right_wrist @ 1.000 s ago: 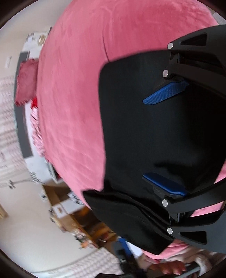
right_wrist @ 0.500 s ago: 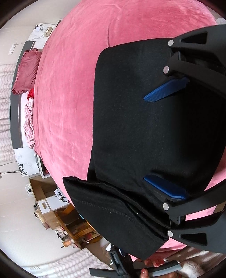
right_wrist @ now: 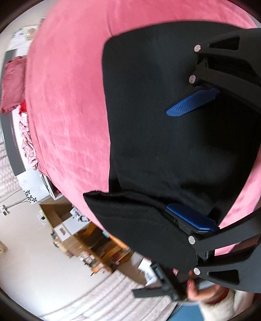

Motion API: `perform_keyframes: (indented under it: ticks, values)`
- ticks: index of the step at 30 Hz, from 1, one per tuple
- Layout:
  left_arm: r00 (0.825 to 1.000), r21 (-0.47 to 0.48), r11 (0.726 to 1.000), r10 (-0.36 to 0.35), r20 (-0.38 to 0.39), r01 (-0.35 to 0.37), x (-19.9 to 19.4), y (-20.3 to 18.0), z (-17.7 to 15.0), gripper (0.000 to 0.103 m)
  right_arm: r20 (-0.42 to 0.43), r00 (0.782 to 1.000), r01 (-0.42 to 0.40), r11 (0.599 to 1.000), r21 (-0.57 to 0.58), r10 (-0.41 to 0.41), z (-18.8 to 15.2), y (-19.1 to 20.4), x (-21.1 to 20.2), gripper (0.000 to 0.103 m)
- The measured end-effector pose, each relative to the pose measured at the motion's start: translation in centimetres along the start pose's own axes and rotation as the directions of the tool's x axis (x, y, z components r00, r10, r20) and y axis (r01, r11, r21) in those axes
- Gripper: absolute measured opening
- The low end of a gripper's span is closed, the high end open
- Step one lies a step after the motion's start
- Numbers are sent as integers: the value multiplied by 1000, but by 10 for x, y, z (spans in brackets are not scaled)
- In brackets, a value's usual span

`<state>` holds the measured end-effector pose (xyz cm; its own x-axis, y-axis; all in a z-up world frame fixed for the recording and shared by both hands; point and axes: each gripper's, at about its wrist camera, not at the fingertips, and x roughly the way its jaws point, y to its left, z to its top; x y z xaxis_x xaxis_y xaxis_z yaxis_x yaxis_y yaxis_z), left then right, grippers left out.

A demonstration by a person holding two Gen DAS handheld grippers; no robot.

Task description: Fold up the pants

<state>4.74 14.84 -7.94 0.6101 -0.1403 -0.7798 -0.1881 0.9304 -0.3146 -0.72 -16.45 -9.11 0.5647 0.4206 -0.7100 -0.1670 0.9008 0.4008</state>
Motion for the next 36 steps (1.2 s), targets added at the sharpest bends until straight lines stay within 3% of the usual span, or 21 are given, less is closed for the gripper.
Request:
perform_keyframes:
  ticks: [5,9,12,17,20,22,23,24,26,29,36]
  values:
    - [996,1,999,40,81,-41,-13,6,4,81,-27,993,-114,985,127,119,10,-3,11,87]
    - [991,-44,996,86,98,-82,-15,19,8,81,-42,976,-199,953,227,214,20,-1,23,72]
    - [989,-72,992,110,99,-103,-13,29,10,81,-65,962,-238,931,275,265,20,10,34,69]
    - [992,-78,992,106,70,-100,-5,34,8,81,-114,964,-220,959,180,242,24,41,46,66]
    - [993,-35,995,96,66,-94,-2,27,6,81,-133,970,-186,975,123,202,28,59,53,54]
    - [995,1,997,81,61,-81,0,21,5,81,-138,979,-138,987,85,149,29,68,57,37]
    - [995,16,997,81,64,-82,0,18,3,81,-136,981,-131,988,81,141,31,69,57,15]
    - [995,21,997,73,66,-74,-1,17,3,81,-129,976,-163,982,94,175,32,68,55,7]
    - [997,15,999,49,66,-50,-3,17,3,81,-86,970,-214,969,127,226,35,68,42,7]
    - [996,21,999,25,80,-27,-8,10,2,81,-22,962,-271,959,80,274,43,72,11,7]
    - [991,152,987,-77,106,60,-27,-49,-6,81,80,958,-276,961,2,275,53,65,-54,7]
